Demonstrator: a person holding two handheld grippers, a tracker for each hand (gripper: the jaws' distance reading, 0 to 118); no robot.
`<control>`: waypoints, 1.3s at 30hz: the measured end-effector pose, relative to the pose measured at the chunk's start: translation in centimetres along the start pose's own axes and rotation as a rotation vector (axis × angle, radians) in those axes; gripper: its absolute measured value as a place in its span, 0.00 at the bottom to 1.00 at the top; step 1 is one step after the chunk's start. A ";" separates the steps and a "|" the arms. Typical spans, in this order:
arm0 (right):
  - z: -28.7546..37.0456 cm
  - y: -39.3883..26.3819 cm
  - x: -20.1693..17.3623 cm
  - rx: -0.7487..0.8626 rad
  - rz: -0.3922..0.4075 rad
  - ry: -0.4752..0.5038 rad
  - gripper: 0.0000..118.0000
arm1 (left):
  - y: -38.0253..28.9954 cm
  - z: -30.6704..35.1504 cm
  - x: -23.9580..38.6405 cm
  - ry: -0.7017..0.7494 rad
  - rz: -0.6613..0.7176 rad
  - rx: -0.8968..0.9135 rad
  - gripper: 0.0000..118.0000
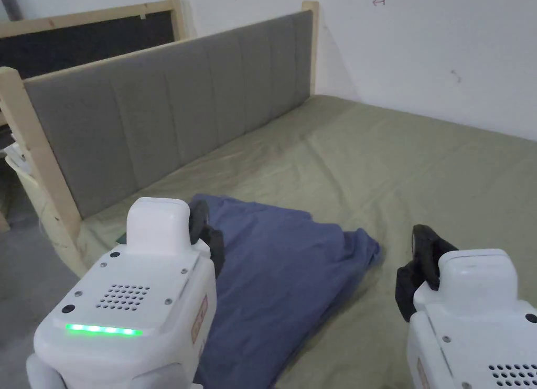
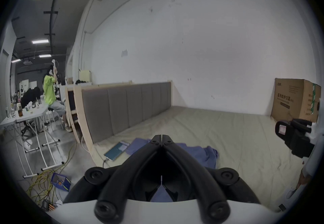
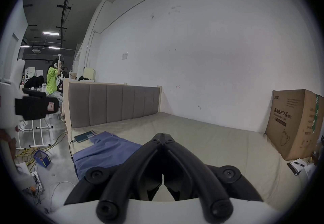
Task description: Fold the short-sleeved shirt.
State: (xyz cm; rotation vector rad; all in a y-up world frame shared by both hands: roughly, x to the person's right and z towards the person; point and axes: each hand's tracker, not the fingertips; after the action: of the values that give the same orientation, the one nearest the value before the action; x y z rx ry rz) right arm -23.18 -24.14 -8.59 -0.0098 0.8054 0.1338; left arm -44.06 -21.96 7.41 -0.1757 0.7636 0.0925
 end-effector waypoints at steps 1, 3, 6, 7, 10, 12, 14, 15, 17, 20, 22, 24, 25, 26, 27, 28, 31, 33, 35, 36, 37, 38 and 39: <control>-0.2 -0.2 0.3 -0.013 -0.004 -0.005 0.00 | -0.4 -0.9 0.1 -0.014 0.001 -0.034 0.00; -0.6 -0.9 1.0 -0.046 -0.021 -0.019 0.00 | -1.8 -4.0 0.3 -0.057 0.027 -0.132 0.00; -1.1 -2.0 1.9 -0.097 -0.050 -0.033 0.00 | -4.7 -9.3 0.3 -0.137 0.102 -0.306 0.00; -1.3 -2.5 2.2 -0.113 -0.052 -0.041 0.00 | -6.1 -11.6 0.5 -0.149 0.105 -0.378 0.00; -1.9 -3.6 2.9 -0.159 -0.045 -0.059 0.00 | -10.0 -16.4 1.4 -0.128 0.001 -0.542 0.00; -2.3 -4.3 3.3 -0.184 -0.046 -0.063 0.00 | -12.5 -18.0 2.0 -0.131 -0.053 -0.627 0.00; -2.7 -5.0 3.7 -0.209 -0.051 -0.068 0.00 | -14.0 -18.9 2.0 -0.153 -0.025 -0.677 0.00; -3.0 -5.2 3.7 -0.224 -0.057 -0.071 0.00 | -14.2 -19.2 2.1 -0.165 -0.007 -0.687 0.01; -3.3 -5.7 4.0 -0.243 -0.072 -0.070 0.00 | -14.3 -19.4 2.3 -0.171 -0.010 -0.693 0.27; -3.6 -6.2 4.2 -0.273 -0.090 -0.056 0.00 | -13.5 -19.9 3.4 -0.192 -0.071 -0.701 0.93; -3.7 -6.5 4.4 -0.290 -0.099 -0.052 0.00 | -12.5 -20.3 3.8 -0.219 -0.057 -0.640 0.95; -3.6 -6.8 4.3 -0.302 -0.095 -0.054 0.00 | -11.6 -21.1 4.4 -0.221 -0.043 -0.647 0.95; -3.6 -7.0 4.4 -0.312 -0.094 -0.054 0.00 | -11.4 -22.0 4.7 -0.221 -0.040 -0.658 0.95; -3.7 -7.2 4.5 -0.322 -0.095 -0.052 0.00 | -11.5 -23.0 5.0 -0.215 -0.029 -0.687 0.95; -3.6 -7.3 4.5 -0.328 -0.096 -0.049 0.00 | -11.7 -24.0 5.2 -0.211 -0.011 -0.725 0.95; -3.6 -7.4 4.5 -0.335 -0.095 -0.050 0.00 | -12.0 -25.0 5.3 -0.218 0.008 -0.751 0.95; -3.7 -7.8 4.9 -0.353 -0.085 -0.053 0.00 | -13.4 -27.1 6.1 -0.231 0.027 -0.852 0.95; -3.9 -8.2 5.3 -0.369 -0.087 -0.060 0.00 | -14.7 -27.7 6.9 -0.214 -0.017 -0.907 0.98; -4.2 -8.6 5.7 -0.391 -0.111 -0.064 0.00 | -15.2 -27.4 7.5 -0.218 -0.095 -0.859 0.98; -4.3 -8.9 5.9 -0.401 -0.127 -0.063 0.00 | -15.0 -27.2 7.7 -0.206 -0.086 -0.875 0.97; -4.3 -9.0 6.1 -0.405 -0.134 -0.062 0.00 | -14.6 -27.2 7.8 -0.196 -0.077 -0.875 0.95; -4.3 -9.3 6.2 -0.413 -0.138 -0.062 0.00 | -14.4 -27.3 7.9 -0.176 -0.067 -0.892 0.94; -4.3 -9.5 6.3 -0.420 -0.137 -0.062 0.00 | -14.3 -27.4 8.1 -0.170 -0.072 -0.894 0.92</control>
State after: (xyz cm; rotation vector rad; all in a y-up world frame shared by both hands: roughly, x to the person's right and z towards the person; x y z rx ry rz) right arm -20.81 -33.06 -16.52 -0.4547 0.7010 0.1711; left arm -54.72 -41.06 -15.85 -1.0305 0.5016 0.3741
